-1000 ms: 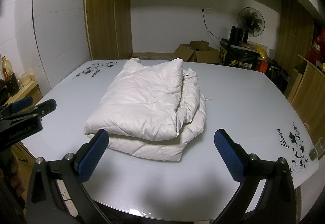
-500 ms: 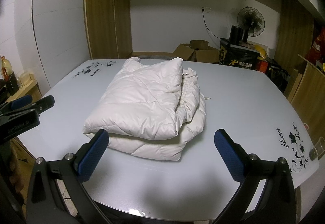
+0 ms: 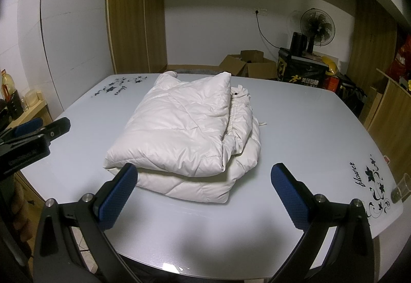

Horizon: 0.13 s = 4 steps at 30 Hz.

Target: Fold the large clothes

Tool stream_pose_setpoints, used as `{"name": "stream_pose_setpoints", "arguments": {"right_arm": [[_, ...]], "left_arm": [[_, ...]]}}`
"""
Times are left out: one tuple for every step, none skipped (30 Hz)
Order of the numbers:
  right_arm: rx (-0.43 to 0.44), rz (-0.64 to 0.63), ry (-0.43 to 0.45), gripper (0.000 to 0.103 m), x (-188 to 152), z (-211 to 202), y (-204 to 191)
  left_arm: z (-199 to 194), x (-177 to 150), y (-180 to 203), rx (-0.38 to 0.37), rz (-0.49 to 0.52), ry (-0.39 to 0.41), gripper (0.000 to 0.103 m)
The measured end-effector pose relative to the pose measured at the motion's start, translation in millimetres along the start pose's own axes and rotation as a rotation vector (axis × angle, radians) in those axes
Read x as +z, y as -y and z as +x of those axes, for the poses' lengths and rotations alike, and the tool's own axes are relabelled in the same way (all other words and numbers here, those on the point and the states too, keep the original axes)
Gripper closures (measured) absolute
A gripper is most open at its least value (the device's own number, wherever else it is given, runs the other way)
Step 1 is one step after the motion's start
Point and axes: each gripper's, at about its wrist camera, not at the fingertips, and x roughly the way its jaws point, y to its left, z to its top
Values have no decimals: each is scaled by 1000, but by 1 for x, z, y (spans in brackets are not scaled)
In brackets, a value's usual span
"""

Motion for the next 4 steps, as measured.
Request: {"name": "stream_pose_setpoints", "arguments": {"right_arm": [[-1, -1, 0, 0, 0, 0, 0], [-1, 0, 0, 0, 0, 0, 0], [-1, 1, 0, 0, 0, 0, 0], [-2, 2, 0, 0, 0, 0, 0]], "left_arm": [[-2, 0, 1, 0, -3, 15, 19], [-6, 0, 0, -1, -11, 42, 19], [-10, 0, 0, -12, -15, 73, 19], [-14, 1, 0, -23, -15, 100, 19]]}}
